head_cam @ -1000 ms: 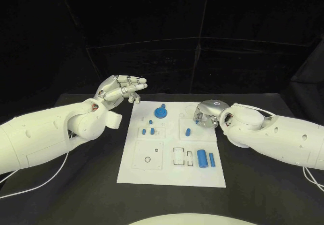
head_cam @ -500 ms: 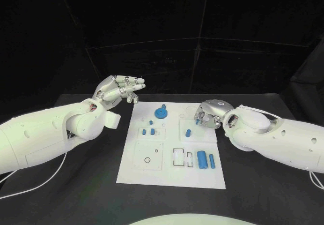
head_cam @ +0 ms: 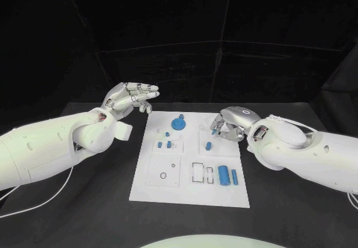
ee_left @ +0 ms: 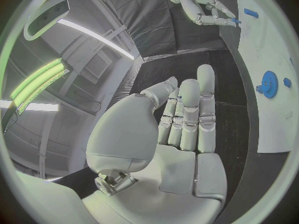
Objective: Assemble the parts on the task board
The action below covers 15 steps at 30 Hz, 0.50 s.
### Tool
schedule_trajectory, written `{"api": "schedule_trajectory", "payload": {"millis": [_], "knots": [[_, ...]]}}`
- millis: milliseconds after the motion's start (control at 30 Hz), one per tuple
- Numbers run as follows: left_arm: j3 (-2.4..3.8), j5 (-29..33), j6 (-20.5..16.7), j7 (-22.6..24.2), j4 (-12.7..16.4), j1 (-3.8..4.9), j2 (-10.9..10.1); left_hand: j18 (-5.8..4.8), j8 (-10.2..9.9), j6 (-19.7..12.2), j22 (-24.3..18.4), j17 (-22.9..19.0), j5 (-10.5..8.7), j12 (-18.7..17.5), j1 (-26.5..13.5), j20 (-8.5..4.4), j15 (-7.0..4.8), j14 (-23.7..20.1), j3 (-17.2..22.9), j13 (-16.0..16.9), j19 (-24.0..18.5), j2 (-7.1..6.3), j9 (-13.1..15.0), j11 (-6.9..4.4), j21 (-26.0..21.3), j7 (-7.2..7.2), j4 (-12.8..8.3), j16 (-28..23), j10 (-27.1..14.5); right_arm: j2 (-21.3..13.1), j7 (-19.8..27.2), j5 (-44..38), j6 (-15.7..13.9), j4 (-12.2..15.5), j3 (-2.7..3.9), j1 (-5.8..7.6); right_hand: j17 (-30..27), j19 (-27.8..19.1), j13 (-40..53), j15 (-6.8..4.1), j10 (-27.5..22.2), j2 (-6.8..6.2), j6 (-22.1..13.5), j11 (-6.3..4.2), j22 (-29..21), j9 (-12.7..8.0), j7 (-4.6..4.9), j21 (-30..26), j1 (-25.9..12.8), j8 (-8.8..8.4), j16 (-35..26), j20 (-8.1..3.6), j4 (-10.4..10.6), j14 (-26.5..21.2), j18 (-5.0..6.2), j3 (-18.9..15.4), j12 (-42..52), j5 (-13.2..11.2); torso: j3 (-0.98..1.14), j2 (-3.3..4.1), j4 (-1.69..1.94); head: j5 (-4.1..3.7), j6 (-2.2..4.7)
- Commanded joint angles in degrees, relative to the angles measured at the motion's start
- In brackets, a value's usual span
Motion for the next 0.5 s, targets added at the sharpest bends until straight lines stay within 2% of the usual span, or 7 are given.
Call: {"api": "schedule_trajectory", "payload": {"millis": [33, 133, 200, 267, 333, 400, 500], "knots": [[-0.04, 0.36, 0.15, 0.02, -0.06, 0.09, 0.18, 0.39, 0.31, 0.43, -0.05, -0.05, 0.36, 0.21, 0.4, -0.09, 0.05, -0.26, 0.06, 0.01, -0.42, 0.2, -0.07, 0.05, -0.38, -0.07, -0.33, -0.18, 0.26, 0.86, -0.52, 1.18, -1.69, 1.9, 0.09, 0.13, 0.09, 0.43, -0.11, -0.42, 0.32, -0.22, 0.22, -0.04, 5.0, 0.01, 0.03, 0.34, -0.73, -0.17, 0.29, -0.46, -0.13, 0.65, -0.02, 0.6, -0.4, -0.25, -0.04, 0.04, 0.08, 0.39, -0.11], [-0.12, 0.36, 0.14, -0.03, -0.04, 0.09, 0.31, 0.39, 0.31, 0.43, -0.05, -0.05, 0.36, 0.21, 0.4, -0.09, 0.05, -0.26, 0.06, 0.01, -0.42, 0.2, -0.07, 0.05, -0.38, -0.07, -0.33, -0.18, 0.26, 2.22, -0.39, 1.26, -1.51, 2.86, 0.09, 0.13, 0.12, 0.41, -0.11, -0.41, 0.31, -0.22, 0.2, -0.04, 4.97, 0.0, 0.03, 0.31, -0.79, -0.19, 0.32, -0.46, -0.21, 0.65, -0.01, 0.74, -0.45, -0.23, 0.0, 0.14, 0.12, 1.17, -0.06], [-0.16, 0.36, 0.12, -0.06, -0.05, 0.09, 0.44, 0.38, 0.31, 0.43, -0.05, -0.05, 0.36, 0.21, 0.4, -0.09, 0.05, -0.26, 0.06, 0.01, -0.42, 0.2, -0.07, 0.05, -0.38, -0.07, -0.34, -0.18, 0.26, 3.41, -0.27, 1.03, -1.24, 3.08, 0.08, 0.12, 0.12, 0.41, -0.11, -0.41, 0.31, -0.22, 0.2, -0.04, 4.97, 0.0, 0.03, 0.31, -0.79, -0.19, 0.32, -0.46, -0.21, 0.65, -0.01, 0.74, -0.45, -0.23, -0.04, 0.19, 0.14, 1.3, -0.04], [-0.19, 0.36, 0.11, -0.07, -0.08, 0.09, 0.63, 0.38, 0.29, 0.37, -0.07, -0.17, 0.36, 0.21, 0.47, -0.1, 0.05, -0.31, 0.05, 0.0, -0.42, 0.16, -0.09, 0.08, -0.41, -0.04, -0.45, -0.24, 0.21, 4.99, -0.09, 0.59, -0.82, 2.95, 0.04, 0.09, 0.09, 0.4, -0.1, -0.41, 0.31, -0.19, 0.19, -0.03, 4.95, 0.0, 0.04, 0.3, -0.86, -0.2, 0.32, -0.46, -0.28, 0.64, -0.01, 0.87, -0.49, -0.21, -0.16, 0.18, 0.27, 1.53, -0.32], [-0.2, 0.36, 0.1, -0.08, -0.1, 0.09, 0.81, 0.38, 0.29, 0.37, -0.07, -0.17, 0.36, 0.21, 0.47, -0.1, 0.05, -0.31, 0.05, 0.0, -0.42, 0.16, -0.09, 0.08, -0.41, -0.04, -0.45, -0.24, 0.21, 6.46, 0.12, 0.33, -0.31, 2.66, -0.04, -0.09, 0.13, 0.4, -0.1, -0.4, 0.31, -0.18, 0.18, -0.02, 4.95, -0.01, 0.05, 0.3, -0.93, -0.21, 0.34, -0.46, -0.29, 0.65, -0.01, 0.93, -0.51, -0.21, -0.16, 0.09, 0.24, 1.94, -0.68], [-0.22, 0.36, 0.09, -0.08, -0.11, 0.09, 0.91, 0.38, 0.29, 0.37, -0.07, -0.17, 0.36, 0.21, 0.47, -0.1, 0.05, -0.31, 0.05, 0.0, -0.42, 0.16, -0.09, 0.08, -0.41, -0.04, -0.45, -0.24, 0.21, 7.45, 0.28, 0.17, 0.01, 2.44, -0.1, -0.32, 0.15, 0.4, -0.1, -0.4, 0.32, -0.17, 0.18, -0.01, 4.95, -0.01, 0.06, 0.3, -0.98, -0.21, 0.35, -0.45, -0.3, 0.65, -0.01, 0.96, -0.52, -0.21, -0.21, 0.08, 0.31, 2.12, -0.74], [-0.27, 0.36, 0.01, -0.11, -0.07, 0.1, 1.04, 0.38, 0.29, 0.37, -0.07, -0.17, 0.36, 0.21, 0.47, -0.1, 0.05, -0.31, 0.05, 0.0, -0.42, 0.16, -0.09, 0.08, -0.41, -0.04, -0.45, -0.24, 0.21, 9.68, 0.61, -0.52, 0.8, 1.83, -0.24, -1.0, 0.16, 0.37, -0.1, -0.39, 0.29, -0.15, 0.15, 0.0, 4.9, -0.02, 0.07, 0.26, -1.06, -0.23, 0.36, -0.45, -0.36, 0.65, 0.0, 1.08, -0.57, -0.18, -0.05, 0.15, 0.09, 2.97, -0.85]]}}
